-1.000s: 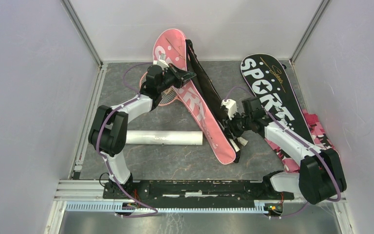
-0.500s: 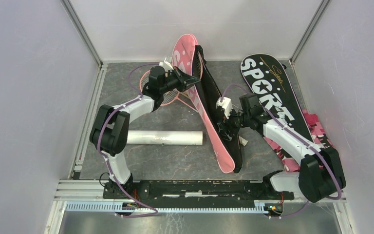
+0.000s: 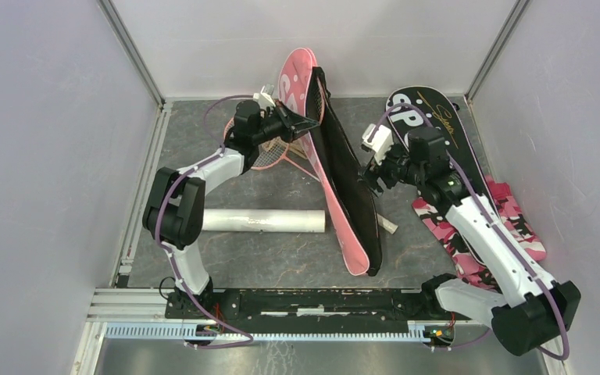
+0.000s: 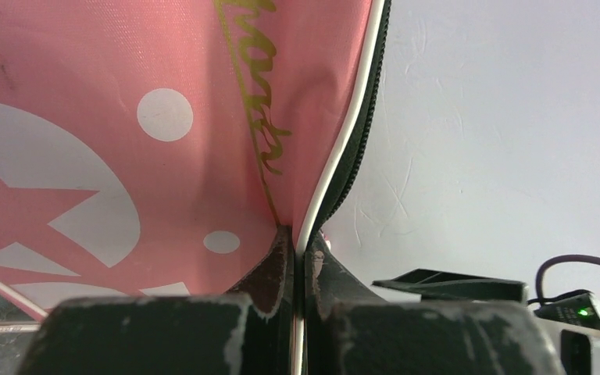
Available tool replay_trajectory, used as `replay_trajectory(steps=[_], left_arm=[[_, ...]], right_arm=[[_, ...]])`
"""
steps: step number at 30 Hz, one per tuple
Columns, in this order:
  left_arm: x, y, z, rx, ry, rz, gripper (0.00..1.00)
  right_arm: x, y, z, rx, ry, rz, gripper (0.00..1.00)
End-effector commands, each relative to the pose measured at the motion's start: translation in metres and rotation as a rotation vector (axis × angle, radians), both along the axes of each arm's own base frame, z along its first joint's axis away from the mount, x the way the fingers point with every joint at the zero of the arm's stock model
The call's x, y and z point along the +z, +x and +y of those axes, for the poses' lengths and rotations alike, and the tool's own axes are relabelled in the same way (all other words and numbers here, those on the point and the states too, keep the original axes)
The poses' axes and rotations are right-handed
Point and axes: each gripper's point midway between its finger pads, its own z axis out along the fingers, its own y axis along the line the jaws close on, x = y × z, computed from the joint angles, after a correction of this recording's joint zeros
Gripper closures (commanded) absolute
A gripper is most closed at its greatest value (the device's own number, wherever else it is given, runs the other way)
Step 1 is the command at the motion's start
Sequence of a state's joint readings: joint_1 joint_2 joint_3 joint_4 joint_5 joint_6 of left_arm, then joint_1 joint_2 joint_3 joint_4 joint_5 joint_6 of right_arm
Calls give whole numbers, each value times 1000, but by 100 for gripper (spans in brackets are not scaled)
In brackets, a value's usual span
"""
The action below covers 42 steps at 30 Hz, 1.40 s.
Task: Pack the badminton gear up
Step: Place the racket in the racket bag, then pick up the racket from the center of the board.
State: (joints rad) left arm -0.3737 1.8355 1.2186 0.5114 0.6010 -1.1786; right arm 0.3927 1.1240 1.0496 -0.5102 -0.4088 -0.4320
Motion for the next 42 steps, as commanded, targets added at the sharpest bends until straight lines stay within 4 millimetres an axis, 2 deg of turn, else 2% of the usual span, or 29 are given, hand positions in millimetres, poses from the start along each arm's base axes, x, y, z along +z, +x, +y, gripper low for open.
replay_trajectory(steps=[1,5,11,14,17,21,28,35,42], left_arm=[[83,-12,3,-64,-35,-249,98],[102,-20,7,-103,-50,-282,98],[135,-24,29,-87,-65,-291,98],[152,-32,40,-83,-83,-294,98],[165,-39,50,-80,-87,-296,98],[178,-54,60,-107,-99,-293,98],[177,-74,95,-92,-34,-279,98],[176,-96,139,-6,87,-320,98],[166,-110,167,42,135,-287,98]], right_arm=[[39,16,-22,-153,-18,-112,19],[61,28,-37,-262,-16,-168,19],[80,46,-67,-411,-3,-190,17],[77,57,-77,-440,-11,-159,17],[66,65,-77,-434,-23,-137,17],[49,76,-65,-394,-12,-105,17],[4,98,-37,-312,40,7,17],[-50,112,10,-193,73,168,18],[-103,111,64,-78,22,269,21]])
